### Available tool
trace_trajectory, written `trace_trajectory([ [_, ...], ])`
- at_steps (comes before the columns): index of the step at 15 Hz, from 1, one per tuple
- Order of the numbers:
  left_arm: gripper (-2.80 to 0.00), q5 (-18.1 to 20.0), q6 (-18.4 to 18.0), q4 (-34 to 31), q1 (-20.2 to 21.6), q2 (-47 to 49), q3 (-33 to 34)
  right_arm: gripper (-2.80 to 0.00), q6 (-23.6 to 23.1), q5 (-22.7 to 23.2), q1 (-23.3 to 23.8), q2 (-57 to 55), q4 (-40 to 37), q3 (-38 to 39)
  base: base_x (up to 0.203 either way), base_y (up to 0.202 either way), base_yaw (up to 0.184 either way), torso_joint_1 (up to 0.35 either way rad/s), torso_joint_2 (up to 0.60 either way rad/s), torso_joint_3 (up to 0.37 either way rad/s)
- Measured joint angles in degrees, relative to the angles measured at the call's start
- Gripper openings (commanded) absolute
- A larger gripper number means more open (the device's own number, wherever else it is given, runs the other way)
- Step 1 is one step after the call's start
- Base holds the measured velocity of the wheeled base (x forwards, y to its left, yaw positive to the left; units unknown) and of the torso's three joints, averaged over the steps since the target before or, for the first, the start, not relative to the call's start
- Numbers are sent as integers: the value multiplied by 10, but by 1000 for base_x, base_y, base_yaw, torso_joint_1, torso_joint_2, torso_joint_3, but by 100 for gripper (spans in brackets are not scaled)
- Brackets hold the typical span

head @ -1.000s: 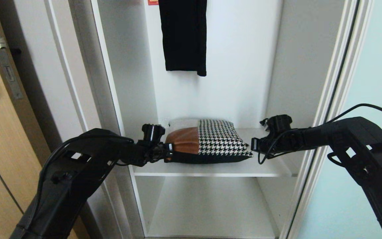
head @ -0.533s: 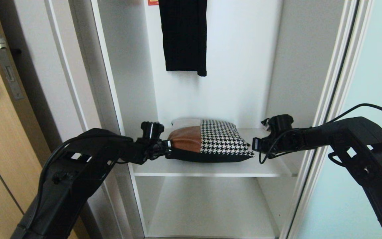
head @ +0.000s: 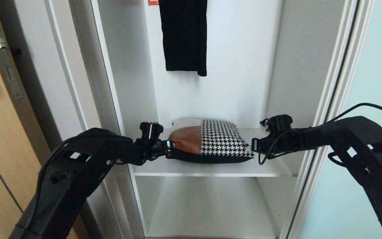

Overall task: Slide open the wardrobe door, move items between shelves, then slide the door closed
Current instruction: Place the pillow on the higher shelf

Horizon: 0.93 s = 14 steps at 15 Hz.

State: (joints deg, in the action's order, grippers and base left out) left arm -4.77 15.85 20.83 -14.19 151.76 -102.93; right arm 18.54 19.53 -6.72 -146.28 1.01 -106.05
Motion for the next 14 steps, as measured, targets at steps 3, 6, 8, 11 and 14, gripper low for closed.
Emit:
trace_trajectory([
  [3, 0, 0, 0, 0, 0, 0, 2, 0, 0, 6, 0, 20, 4, 25, 0, 0, 0, 0, 0, 0],
  [6, 0, 0, -1, 0, 0, 5, -5, 0, -1, 27, -2, 55, 49, 87, 0, 0, 0, 0, 0, 0],
  [8, 0, 0, -1, -1, 0, 9, -12, 0, -2, 29, -4, 79, 96, 128, 0, 0, 0, 0, 0, 0],
  [11, 0, -13, -2, -8, 0, 29, -50, 0, -4, 30, -5, 125, 135, 195, 0, 0, 0, 0, 0, 0],
  [14, 0, -23, -9, -14, 0, 45, -77, 0, -19, 35, -5, 169, 176, 267, 0, 0, 0, 0, 0, 0],
])
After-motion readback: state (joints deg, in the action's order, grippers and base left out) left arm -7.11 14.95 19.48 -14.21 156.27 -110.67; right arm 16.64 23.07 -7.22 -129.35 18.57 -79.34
